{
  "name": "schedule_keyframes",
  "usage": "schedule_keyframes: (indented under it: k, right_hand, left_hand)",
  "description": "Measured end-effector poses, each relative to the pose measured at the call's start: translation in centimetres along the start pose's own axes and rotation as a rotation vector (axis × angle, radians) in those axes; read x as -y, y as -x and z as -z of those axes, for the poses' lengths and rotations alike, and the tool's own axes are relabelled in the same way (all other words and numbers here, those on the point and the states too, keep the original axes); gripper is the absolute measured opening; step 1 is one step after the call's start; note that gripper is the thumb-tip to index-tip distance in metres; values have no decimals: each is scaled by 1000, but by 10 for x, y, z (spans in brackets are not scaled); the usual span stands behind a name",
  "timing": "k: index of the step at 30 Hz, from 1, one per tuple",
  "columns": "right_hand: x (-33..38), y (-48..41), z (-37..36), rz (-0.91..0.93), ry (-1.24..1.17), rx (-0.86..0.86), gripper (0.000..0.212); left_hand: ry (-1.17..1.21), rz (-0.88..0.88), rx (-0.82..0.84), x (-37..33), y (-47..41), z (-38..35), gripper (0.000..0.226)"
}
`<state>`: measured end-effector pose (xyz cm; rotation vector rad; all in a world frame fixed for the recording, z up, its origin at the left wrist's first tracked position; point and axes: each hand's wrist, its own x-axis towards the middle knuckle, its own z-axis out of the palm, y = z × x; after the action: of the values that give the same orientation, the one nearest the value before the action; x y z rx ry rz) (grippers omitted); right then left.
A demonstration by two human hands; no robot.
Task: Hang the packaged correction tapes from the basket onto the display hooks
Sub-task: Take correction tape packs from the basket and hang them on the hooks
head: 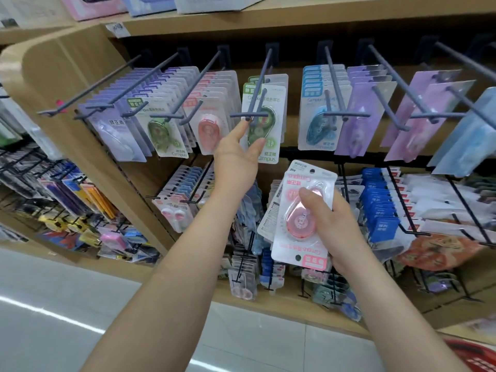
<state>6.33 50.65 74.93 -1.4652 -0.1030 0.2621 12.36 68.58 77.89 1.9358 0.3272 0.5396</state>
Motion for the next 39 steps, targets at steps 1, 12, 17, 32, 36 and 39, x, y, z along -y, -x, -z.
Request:
schedule_keyframes:
  k: [1,12,17,32,36,39]
  right_hand:
    - [0,1,0,-5,0,1,23]
    - [3,7,3,-53,17,55,21]
    - [6,6,-8,21,34,18,25]
    - [11,-4,-43,-6,25,292,31]
    - [9,-6,-52,41,39,277,26]
    - [8,-8,-60,59,61,244,24]
  left_hand:
    - [-2,0,14,0,-2,0,48]
    - [-90,12,-58,-5,19,20,41]
    - [9,29,269,-10,77,34,38]
    - [548,390,155,13,92,86,52]
    - [624,416,100,16,93,94,41]
    - [647,382,-26,19,89,101,27]
